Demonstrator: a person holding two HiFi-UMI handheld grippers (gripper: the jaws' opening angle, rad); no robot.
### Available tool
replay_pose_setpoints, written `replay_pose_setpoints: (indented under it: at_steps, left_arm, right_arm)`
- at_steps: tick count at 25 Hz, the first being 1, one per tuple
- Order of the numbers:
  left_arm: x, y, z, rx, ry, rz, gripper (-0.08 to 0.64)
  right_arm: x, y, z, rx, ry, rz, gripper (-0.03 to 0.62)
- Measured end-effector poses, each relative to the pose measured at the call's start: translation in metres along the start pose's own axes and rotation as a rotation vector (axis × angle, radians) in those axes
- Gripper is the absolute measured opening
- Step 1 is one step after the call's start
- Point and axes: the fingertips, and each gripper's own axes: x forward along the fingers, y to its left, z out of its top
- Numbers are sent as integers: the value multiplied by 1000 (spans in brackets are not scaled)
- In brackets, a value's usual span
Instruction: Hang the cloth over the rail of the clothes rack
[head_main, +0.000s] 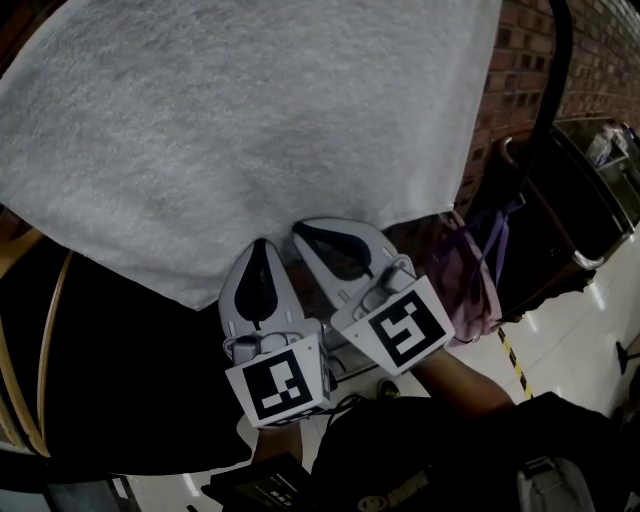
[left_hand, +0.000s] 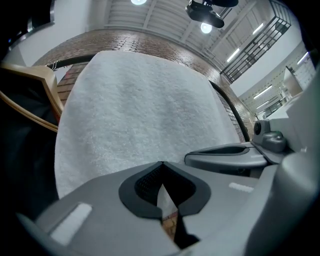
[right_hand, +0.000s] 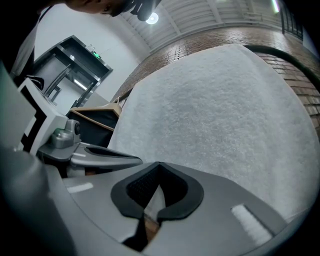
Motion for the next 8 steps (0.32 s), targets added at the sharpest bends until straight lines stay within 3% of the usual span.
replay_pose_setpoints:
  at_steps: [8]
  left_arm:
    - [2, 3, -5, 2, 13, 1, 20]
  right_arm:
    - [3, 2, 0, -2, -3, 3, 3]
